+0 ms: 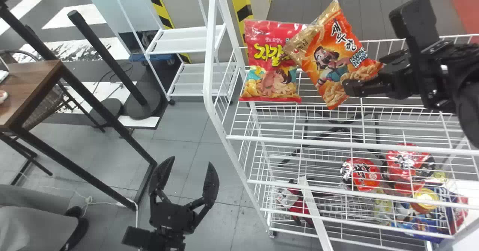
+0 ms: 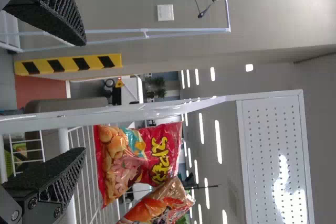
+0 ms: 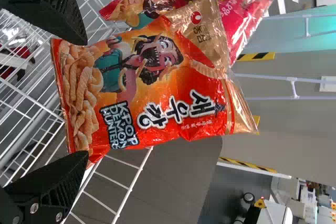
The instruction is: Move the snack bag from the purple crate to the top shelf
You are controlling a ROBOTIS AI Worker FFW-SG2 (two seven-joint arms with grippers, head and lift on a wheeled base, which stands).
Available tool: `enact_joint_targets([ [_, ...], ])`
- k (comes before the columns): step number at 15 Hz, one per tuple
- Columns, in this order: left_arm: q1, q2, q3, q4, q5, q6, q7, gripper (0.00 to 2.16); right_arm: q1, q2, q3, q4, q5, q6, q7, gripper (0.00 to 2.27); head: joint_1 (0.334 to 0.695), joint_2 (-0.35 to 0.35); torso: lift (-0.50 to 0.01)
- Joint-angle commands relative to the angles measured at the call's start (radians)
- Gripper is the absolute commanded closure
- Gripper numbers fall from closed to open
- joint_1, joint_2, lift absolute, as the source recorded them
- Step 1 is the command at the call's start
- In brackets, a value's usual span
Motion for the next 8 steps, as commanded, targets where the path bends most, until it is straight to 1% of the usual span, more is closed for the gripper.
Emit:
enact_joint_targets([
  [1,0.0,-0.001,0.0,0.0,-0.001,0.002,0.0,0.1,-0.004,-0.006,0.034,-0.002,0.042,0.0,-0.001,0.05,0.695,0.308,0.009],
  [5,0.0,-0.003,0.0,0.001,-0.001,-0.001,0.001,0.1,-0.035,-0.006,0.084,0.002,0.117,0.015,-0.006,0.05,0.695,0.307,0.009],
  [8,0.001,-0.006,0.0,0.001,-0.002,-0.001,0.001,0.1,-0.088,-0.005,0.088,0.068,0.111,0.022,0.014,0.05,0.695,0.308,0.009],
])
